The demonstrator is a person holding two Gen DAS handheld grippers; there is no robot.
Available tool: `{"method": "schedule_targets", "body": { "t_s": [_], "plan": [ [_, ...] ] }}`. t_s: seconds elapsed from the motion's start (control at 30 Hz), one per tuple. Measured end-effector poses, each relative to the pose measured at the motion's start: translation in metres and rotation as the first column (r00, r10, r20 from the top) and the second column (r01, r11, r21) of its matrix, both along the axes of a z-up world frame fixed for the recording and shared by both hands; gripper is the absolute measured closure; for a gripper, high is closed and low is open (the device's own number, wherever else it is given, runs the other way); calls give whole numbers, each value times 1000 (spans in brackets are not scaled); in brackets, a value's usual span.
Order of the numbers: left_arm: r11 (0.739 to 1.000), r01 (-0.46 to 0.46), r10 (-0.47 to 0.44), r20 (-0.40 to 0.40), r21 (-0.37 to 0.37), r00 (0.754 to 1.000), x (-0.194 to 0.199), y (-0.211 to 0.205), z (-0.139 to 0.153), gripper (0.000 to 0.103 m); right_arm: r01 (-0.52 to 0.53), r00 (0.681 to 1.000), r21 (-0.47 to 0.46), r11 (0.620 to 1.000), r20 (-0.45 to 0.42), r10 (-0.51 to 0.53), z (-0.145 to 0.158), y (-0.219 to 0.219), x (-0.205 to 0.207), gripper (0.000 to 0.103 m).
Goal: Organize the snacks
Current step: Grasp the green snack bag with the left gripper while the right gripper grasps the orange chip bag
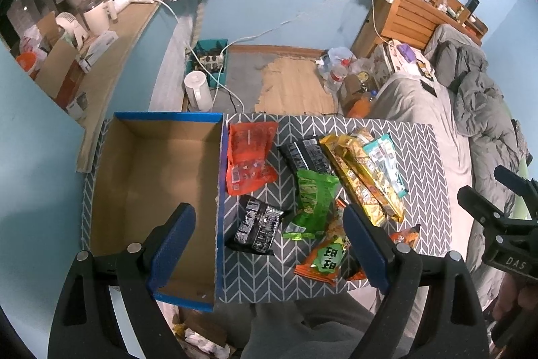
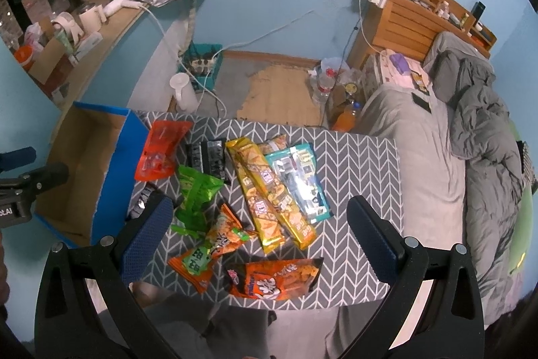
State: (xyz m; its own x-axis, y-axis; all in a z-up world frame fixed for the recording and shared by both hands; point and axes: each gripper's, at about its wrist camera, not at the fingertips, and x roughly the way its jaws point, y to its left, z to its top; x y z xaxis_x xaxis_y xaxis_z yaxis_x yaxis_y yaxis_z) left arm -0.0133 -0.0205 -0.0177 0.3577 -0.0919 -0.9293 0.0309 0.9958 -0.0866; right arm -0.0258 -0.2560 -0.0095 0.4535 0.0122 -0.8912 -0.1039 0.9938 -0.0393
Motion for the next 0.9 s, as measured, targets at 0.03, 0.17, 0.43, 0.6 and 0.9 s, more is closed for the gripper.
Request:
{"method": "schedule_targets", "body": {
  "t_s": [0.03,0.17,0.43,0.6,0.9],
  "plan": [
    [1000,6,-6,-3,-2,1000,1,-1,-2,12,3,1000,-3,1000,-2,-3,-1,-1,0,2],
    [999,35,-35,-17,-2,999,7,-7,-14,12,36,999,-9,999,-29,-36,-13,-13,3,2],
    [988,152,-152,-74,-6,986,18,-33,-49,12,168,978,-40,985,-119,-172,-50,-54,-1,2],
    [976,215,-216,-118,-22,969,23,-50,-71,12,262,951,-39,964,-161,-265,-66,-72,-11,2],
    [963,264,-269,-195,-53,943,31,-70,-116,12,447,864,36,894,-278,-420,-117,-84,-45,2]
  ]
}}
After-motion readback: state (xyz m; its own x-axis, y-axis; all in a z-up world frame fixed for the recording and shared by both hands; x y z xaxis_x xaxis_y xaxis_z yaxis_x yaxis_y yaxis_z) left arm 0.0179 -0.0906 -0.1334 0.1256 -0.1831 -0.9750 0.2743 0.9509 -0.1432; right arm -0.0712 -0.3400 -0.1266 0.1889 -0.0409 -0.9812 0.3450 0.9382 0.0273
